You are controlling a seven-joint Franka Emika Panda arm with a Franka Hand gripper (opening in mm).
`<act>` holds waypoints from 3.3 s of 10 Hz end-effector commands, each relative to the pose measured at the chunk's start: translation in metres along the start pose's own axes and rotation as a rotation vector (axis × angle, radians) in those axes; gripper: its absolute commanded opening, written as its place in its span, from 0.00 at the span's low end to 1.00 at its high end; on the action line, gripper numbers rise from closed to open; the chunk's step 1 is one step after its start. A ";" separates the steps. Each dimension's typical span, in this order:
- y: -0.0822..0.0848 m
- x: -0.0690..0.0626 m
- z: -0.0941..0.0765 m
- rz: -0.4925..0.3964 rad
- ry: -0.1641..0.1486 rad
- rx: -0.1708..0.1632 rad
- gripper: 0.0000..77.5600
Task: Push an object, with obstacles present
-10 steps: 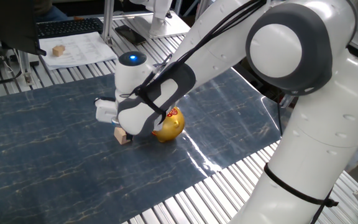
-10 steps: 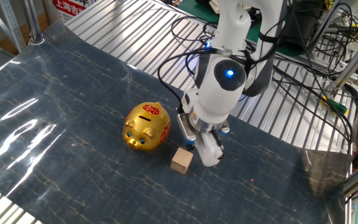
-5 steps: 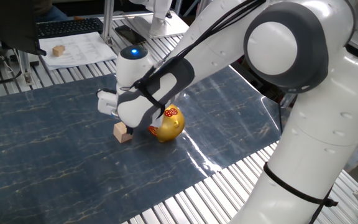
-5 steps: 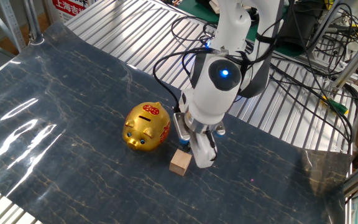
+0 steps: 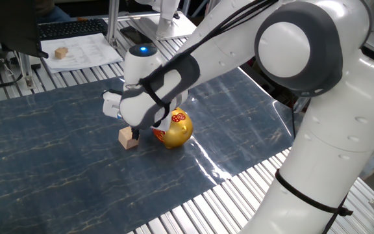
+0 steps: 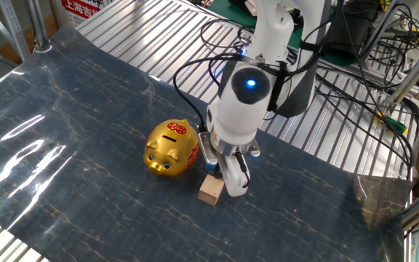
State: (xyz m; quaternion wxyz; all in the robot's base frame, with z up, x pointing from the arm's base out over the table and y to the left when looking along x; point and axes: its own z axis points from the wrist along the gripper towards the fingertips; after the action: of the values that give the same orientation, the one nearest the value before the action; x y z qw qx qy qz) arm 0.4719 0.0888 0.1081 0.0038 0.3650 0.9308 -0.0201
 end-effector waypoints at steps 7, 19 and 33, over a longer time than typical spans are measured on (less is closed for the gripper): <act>-0.002 0.010 0.003 -0.164 0.067 -0.056 0.00; -0.001 0.007 0.008 -0.245 0.056 -0.069 0.00; 0.043 -0.037 0.011 -0.154 -0.023 -0.033 0.00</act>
State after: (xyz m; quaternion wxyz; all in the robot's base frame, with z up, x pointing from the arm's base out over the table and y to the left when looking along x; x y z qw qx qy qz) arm 0.5163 0.0976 0.0954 0.0112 0.2863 0.9581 -0.0026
